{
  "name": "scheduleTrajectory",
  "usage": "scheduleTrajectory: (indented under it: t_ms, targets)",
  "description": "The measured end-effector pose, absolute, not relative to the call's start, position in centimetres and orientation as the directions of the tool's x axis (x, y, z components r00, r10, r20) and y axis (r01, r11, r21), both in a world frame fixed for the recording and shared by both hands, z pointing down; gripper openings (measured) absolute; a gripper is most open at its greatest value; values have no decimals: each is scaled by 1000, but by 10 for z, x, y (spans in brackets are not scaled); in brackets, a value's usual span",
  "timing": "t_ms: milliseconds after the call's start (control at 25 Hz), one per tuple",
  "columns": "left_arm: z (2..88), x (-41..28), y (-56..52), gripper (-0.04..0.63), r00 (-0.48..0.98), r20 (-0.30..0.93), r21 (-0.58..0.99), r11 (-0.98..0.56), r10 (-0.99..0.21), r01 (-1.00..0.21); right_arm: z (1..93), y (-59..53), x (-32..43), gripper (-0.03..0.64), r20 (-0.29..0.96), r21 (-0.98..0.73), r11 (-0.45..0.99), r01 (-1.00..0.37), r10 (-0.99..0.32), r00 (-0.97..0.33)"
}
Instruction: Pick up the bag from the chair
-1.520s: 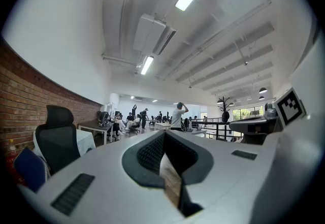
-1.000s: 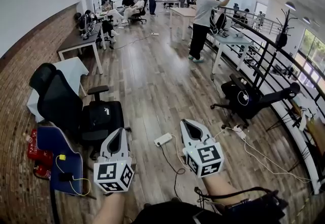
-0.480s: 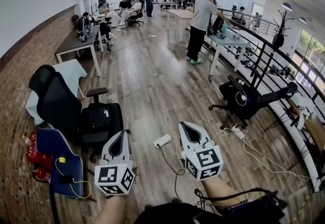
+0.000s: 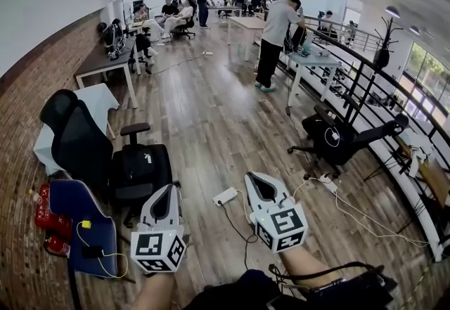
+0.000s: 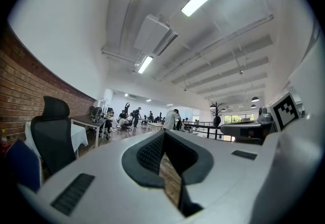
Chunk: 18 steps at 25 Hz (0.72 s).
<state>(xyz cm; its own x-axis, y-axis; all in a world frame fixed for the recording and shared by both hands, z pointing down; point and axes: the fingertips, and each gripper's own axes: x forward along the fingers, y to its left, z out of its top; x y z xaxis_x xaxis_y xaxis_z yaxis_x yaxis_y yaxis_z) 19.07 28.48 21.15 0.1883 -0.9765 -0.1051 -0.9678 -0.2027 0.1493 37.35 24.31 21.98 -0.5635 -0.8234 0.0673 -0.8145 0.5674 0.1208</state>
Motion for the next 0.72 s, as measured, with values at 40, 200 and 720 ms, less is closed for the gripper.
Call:
scheduleTrajectory:
  t_ms: [40,200,720]
  targets:
    - [213,188,286,9,190,-103,150,-204,-976,-967,222,246,371,15,69,123,568,-814,-823,-564]
    - [216,180,288,9,194,-103,153,-209,-975,-966,226,248,366,15,72,119,565,-816,-825,-561]
    - [218,171,225,9,180,-100,137,-193,-979,-972,229,179,350,15,45,122,593,-796,-805,-592]
